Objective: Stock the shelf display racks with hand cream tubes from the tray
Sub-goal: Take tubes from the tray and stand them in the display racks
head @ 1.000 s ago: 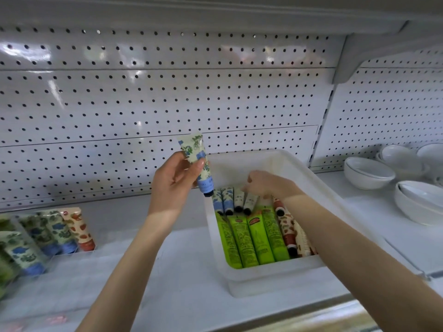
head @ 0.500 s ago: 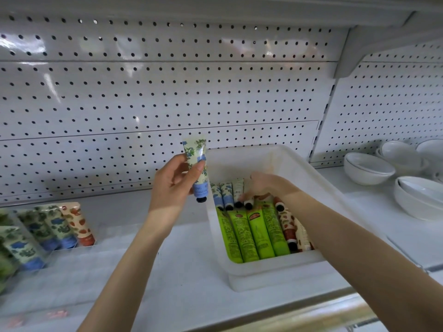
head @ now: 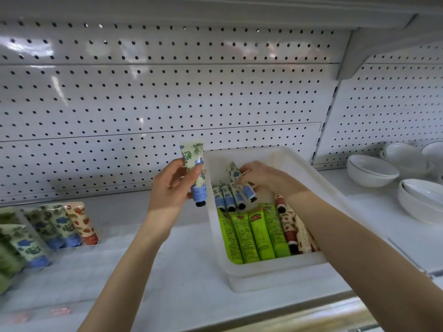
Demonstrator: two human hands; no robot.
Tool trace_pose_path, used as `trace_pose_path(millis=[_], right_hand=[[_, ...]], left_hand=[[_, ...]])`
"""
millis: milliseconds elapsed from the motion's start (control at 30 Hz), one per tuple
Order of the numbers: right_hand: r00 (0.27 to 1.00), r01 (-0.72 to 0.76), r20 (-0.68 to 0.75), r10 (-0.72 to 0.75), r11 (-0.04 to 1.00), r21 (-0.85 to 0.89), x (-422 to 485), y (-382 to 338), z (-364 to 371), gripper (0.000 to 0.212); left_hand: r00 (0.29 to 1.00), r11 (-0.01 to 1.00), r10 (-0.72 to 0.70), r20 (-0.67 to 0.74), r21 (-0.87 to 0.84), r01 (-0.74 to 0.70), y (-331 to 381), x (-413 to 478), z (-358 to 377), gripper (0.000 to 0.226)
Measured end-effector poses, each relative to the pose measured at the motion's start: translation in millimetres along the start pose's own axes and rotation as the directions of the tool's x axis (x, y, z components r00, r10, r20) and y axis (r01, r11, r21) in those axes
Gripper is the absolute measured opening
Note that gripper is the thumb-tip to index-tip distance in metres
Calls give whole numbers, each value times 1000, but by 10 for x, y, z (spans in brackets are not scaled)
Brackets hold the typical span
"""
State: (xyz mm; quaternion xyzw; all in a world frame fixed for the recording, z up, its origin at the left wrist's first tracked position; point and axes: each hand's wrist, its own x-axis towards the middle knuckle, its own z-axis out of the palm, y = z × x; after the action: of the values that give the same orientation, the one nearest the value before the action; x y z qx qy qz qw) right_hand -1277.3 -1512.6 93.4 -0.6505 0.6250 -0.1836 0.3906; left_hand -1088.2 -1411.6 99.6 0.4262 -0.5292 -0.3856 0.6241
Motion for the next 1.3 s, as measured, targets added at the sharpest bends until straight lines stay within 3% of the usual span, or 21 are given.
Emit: trace_pose_path(millis=[100,233,400,533,633,867,1300], right_hand=[[999,46,-28,-43,991,122,-72,-106,-49,27],[989,147,-33,-145,925,351,-199,-234,-103,27],[946,290,-16,-324,822,491,-416,-426,-158,14],[895,366,46,-444,789,494,-601,-555,-141,32],[850,436,80,-520,782,446,-743,-650,-83,12],[776,494,175,-606,757,429,-991,-925,186,9],[816,499,70,-575,759,418,-1243,-1456,1074,18]], left_hand=[[999,999,-31,-14,12,31,11,-20,-27,6],[998,999,-38,-59,6,39,43,-61,-62,8],[987,999,-47,-152,-1,47,138,-145,-123,9],[979,998,-30,-202,42,39,206,-280,-257,9],[976,997,-12,-219,74,29,259,-448,-391,6],[949,996,22,-315,88,6,364,-765,-786,13],[939,957,177,-294,275,-94,729,-961,-1903,5]])
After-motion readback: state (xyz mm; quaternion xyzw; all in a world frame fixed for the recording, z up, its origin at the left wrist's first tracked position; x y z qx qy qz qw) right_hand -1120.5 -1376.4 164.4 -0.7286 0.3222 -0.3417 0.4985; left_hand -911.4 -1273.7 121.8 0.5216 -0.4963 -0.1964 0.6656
